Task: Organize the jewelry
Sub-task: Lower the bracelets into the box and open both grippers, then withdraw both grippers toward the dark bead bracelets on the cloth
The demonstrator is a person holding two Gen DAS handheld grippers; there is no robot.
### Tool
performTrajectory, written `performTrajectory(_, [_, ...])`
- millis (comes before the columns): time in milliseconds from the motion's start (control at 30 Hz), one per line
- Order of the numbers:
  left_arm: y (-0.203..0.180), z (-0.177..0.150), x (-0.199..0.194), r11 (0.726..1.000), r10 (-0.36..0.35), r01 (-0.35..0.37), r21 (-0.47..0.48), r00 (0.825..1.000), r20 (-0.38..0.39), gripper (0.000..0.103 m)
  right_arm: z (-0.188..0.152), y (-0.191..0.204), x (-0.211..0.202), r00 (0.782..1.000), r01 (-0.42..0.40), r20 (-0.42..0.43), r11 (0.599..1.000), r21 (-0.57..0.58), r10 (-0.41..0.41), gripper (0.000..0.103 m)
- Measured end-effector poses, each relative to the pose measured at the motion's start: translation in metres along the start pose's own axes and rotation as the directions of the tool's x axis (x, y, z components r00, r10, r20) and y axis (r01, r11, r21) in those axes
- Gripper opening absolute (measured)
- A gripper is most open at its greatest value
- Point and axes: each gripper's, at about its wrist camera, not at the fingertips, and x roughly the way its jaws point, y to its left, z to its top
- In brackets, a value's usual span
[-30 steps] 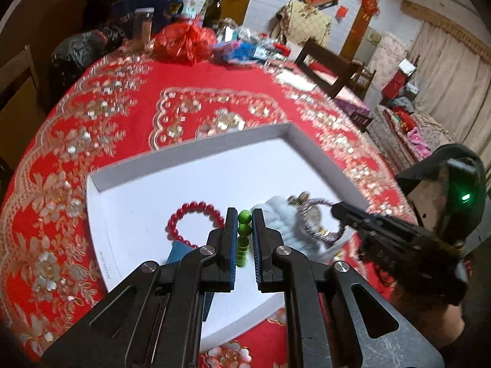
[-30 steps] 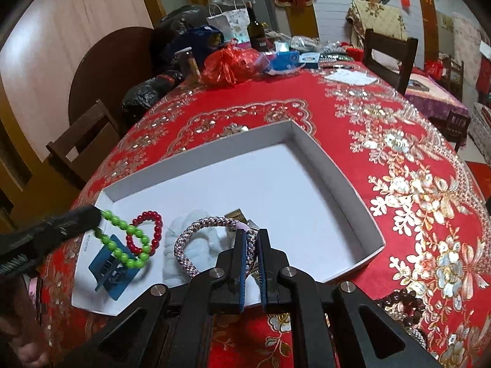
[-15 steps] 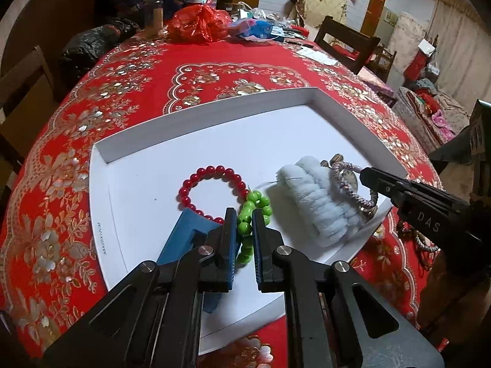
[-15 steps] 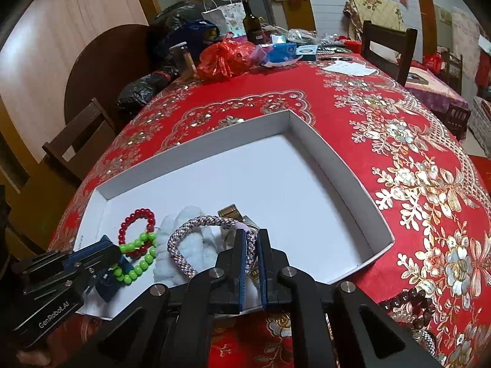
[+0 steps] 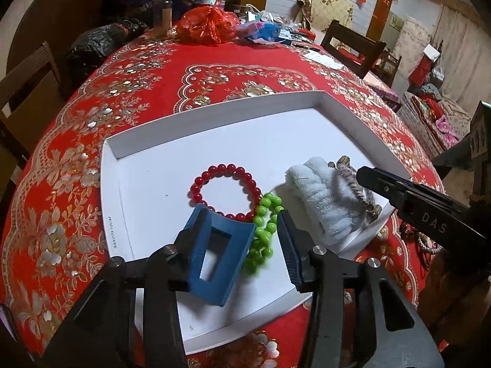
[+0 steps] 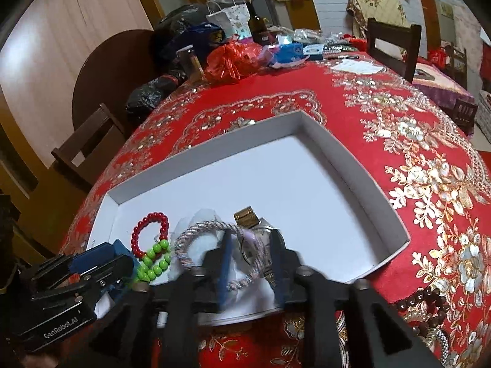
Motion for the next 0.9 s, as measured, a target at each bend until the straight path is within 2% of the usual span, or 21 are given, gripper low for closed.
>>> performTrajectory(167, [0.006,-0.002,-0.01,1.0,0.012,-0.012,-0.003,1.0,0.016,0.044,0.003,-0.001,-0.011,0.999,-0.021,0.038,1.0,0.017,0.021,0.028])
performTrajectory(333, [0.005,-0.006,-0.024,1.0,-0.008,0.008,-0.023,1.0,0.026,0.044,0.001,-0.013,-0.033,0.997,-0.011,0.078,0.998,0.057,0.006,0.028])
performTrajectory(567, [-0.041,-0.027,-0.037,0.991,-0.12,0.119,0.068,0.993,0.015,0.044,-0.02,-0.073,-0.1,0.987,0.086,0.116,0.973,0.214,-0.113,0.028])
performTrajectory(633, [-0.061,-0.038,-0.034,0.981,-0.159,0.159,0.111,0.987,-0.01,0.044,-0.03,-0.09,-0.114,0.984,0.122,0.097,0.963,0.239,-0.148,0.028])
performTrajectory(767, [-0.101,-0.055,-0.021,0.957,-0.215,0.226,0.18,0.974,-0.076,0.044,-0.058,-0.115,-0.128,0.972,0.229,0.004,0.946,0.229,-0.236,0.028])
performTrajectory(900, [-0.128,-0.065,-0.013,0.944,-0.232,0.251,0.215,0.966,-0.11,0.044,-0.08,-0.13,-0.128,0.969,0.248,-0.053,0.946,0.208,-0.242,0.028])
